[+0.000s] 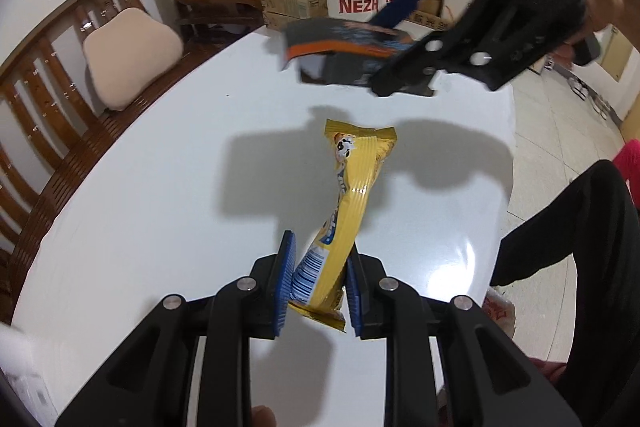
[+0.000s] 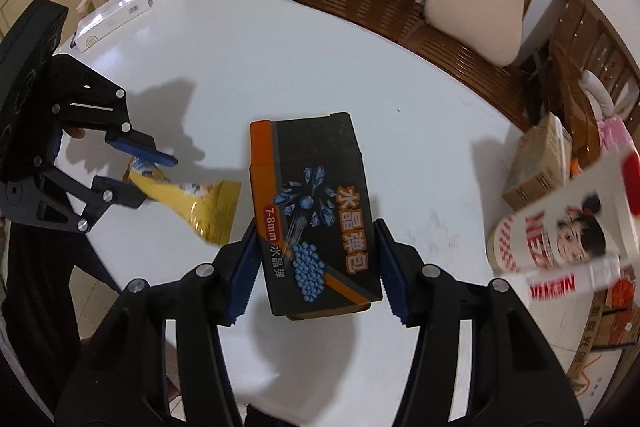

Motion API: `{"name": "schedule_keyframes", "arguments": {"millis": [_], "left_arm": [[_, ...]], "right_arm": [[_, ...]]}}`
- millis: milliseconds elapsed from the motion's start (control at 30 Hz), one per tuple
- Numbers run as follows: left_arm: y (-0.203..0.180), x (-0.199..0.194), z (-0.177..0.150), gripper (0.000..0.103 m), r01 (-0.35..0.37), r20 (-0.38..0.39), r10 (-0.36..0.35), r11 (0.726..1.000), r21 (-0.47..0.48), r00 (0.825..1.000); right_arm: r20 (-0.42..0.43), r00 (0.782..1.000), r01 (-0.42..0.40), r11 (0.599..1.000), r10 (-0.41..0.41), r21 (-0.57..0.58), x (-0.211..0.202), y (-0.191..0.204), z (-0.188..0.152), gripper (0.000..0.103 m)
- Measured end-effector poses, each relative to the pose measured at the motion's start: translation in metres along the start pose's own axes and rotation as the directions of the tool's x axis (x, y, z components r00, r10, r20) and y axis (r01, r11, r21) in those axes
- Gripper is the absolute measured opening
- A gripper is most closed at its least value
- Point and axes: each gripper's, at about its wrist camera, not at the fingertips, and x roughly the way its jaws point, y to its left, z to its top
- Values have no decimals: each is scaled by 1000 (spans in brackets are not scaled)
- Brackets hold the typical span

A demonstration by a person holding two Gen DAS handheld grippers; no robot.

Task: Collect trash
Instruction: 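Lift the yellow wrapper and snack box and carry them down over the floor bag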

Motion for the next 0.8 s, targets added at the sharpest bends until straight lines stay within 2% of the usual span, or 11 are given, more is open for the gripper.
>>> {"name": "schedule_keyframes", "arguments": {"millis": [200,467,800], "left_arm": [[-20,-21,-7,24,-36,16,37,997,-62,999],[-65,-45,-21,24,-76,34,81,988,-136,996],[-108,-60,-47,24,-109,33,123,955,-276,992]], "right_arm": [[17,1000,19,1000,-19,15,-26,13,-27,53],[43,997,58,997,-60,47,-60,40,-67,53],[25,996,76,988,-80,137,-80,73,-112,53]]}}
